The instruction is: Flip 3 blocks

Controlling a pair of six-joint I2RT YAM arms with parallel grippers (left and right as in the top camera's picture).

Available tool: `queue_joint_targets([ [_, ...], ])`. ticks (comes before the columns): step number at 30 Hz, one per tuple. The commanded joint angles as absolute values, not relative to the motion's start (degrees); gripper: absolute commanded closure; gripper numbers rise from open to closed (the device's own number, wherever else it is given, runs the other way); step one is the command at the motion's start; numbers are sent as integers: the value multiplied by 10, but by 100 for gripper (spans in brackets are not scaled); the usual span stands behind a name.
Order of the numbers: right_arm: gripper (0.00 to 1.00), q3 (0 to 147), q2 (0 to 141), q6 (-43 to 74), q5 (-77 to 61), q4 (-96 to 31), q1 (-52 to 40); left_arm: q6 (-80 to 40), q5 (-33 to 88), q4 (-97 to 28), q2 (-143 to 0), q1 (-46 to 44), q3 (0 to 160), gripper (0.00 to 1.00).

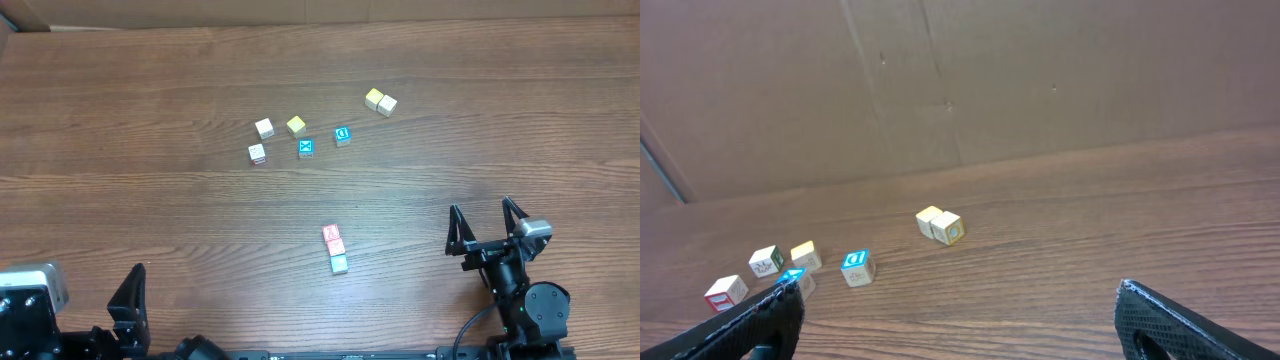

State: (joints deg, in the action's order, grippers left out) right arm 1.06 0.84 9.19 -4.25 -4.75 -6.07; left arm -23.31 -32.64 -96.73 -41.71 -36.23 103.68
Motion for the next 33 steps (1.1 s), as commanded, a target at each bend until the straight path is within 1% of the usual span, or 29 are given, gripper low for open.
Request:
queue_joint_targets([
  [1, 0, 4, 2, 89, -41, -44, -59, -218, -334, -968, -415, -360, 1044, 0],
  [24, 0, 4, 2, 89, -41, -44, -59, -214, -334, -968, -415, -358, 1044, 0],
  [27, 0, 4, 2, 89, -41, -44, -59, -214, -334, -968, -415, -340, 1044, 0],
  [33, 0, 4, 2, 89, -41, -44, -59, -228, -299, -946, -414, -253, 1044, 0],
])
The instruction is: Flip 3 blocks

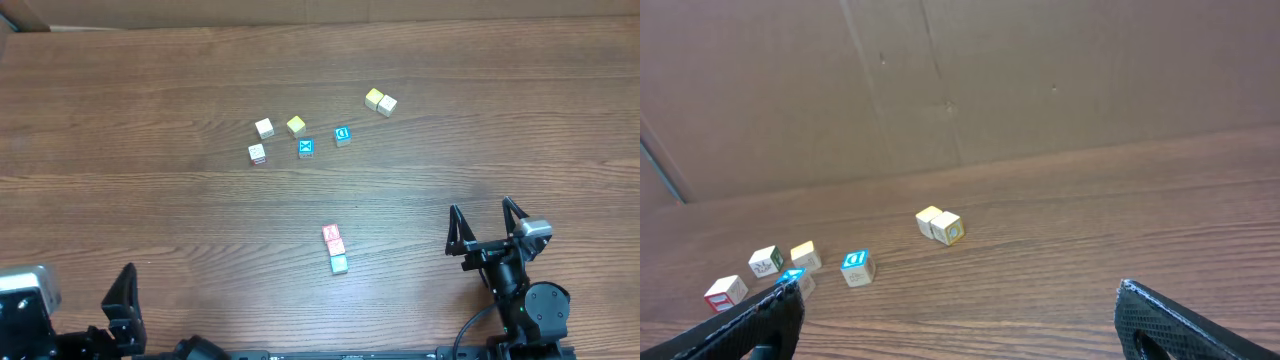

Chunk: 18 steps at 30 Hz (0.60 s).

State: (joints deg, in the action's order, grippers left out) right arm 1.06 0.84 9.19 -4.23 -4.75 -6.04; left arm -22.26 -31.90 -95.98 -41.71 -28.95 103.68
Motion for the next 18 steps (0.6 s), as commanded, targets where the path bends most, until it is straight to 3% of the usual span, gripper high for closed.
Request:
queue_joint_targets([
  [1, 0, 4, 2, 89, -41, -44, -59, -235, -295, -934, -413, -240, 1044, 0],
  [8, 0, 4, 2, 89, -41, -44, -59, -239, -262, -788, -369, -172, 968, 0],
  [18, 0, 4, 2, 89, -41, -44, -59, -237, -216, -526, -198, -135, 633, 0],
])
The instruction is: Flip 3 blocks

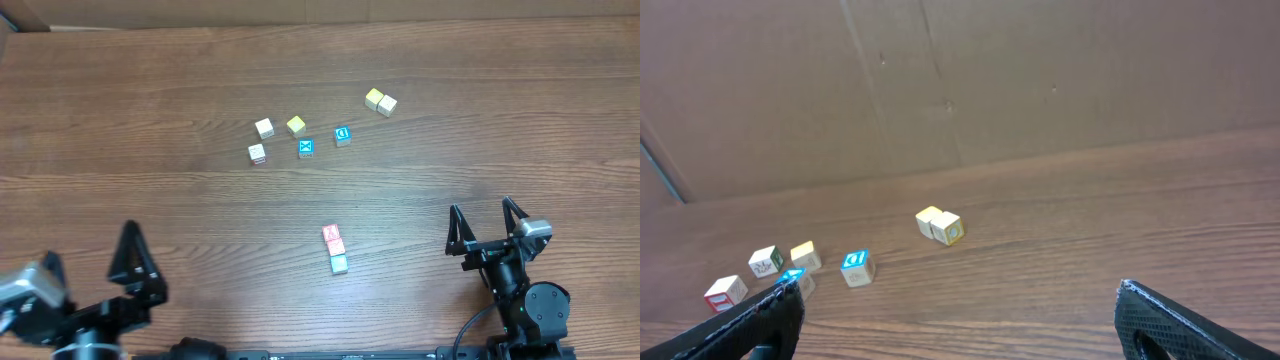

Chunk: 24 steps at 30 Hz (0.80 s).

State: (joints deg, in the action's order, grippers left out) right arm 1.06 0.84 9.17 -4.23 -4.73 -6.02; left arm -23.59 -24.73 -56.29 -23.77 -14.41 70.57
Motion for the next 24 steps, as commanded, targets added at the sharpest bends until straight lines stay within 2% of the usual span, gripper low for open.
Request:
queue_joint_targets([
  [1, 0, 4, 2, 89, -41, -44, -59, -237, -208, -502, -185, -131, 603, 0],
  [11, 0, 4, 2, 89, -41, -44, -59, -238, -107, -219, -93, -85, 331, 0],
  [15, 0, 4, 2, 89, -41, -44, -59, -238, -105, -130, -66, -81, 255, 0],
  [24, 0, 4, 2, 89, -41, -44, -59, -238, -105, -9, -11, -81, 128, 0],
])
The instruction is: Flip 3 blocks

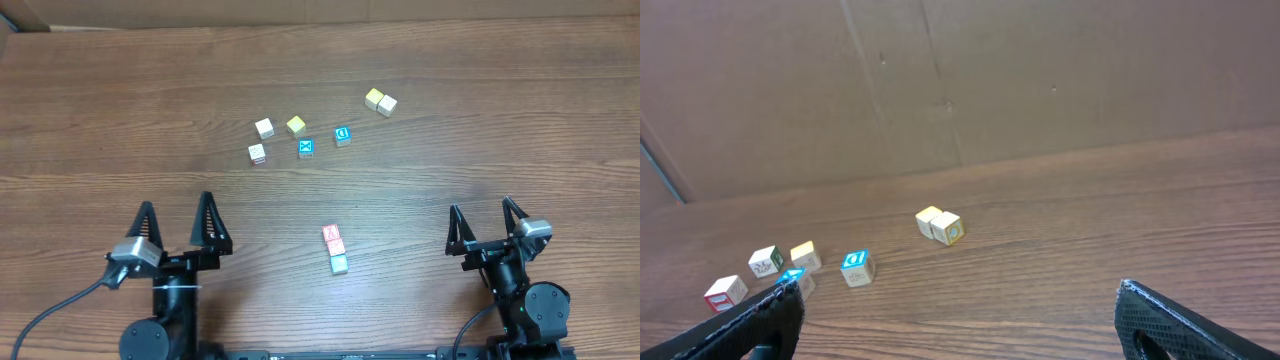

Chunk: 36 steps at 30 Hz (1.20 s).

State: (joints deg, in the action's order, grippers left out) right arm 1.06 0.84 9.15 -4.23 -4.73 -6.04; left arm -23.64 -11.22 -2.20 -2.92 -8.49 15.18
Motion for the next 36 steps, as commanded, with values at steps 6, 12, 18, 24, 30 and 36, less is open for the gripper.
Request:
queue_joint_targets([
  [6, 0, 4, 2, 89, -41, -44, -59, -241, -104, 21, -2, -70, 83, 0],
  [12, 0, 4, 2, 89, -41, -44, -59, -240, -109, 57, -2, -66, 39, 0],
  [18, 0, 4, 2, 89, -41, -44, -59, -243, -109, 74, -2, -66, 2, 0],
  [24, 0, 4, 2, 89, -41, -44, -59, -240, -109, 47, -2, -66, 3, 0],
  [30, 0, 4, 2, 89, -41, -44, -59, -240, -108, -6, -2, -66, 3, 0],
  [36, 0, 4, 2, 89, -41, -44, -59, -206, -93, -33, -2, -66, 3, 0],
])
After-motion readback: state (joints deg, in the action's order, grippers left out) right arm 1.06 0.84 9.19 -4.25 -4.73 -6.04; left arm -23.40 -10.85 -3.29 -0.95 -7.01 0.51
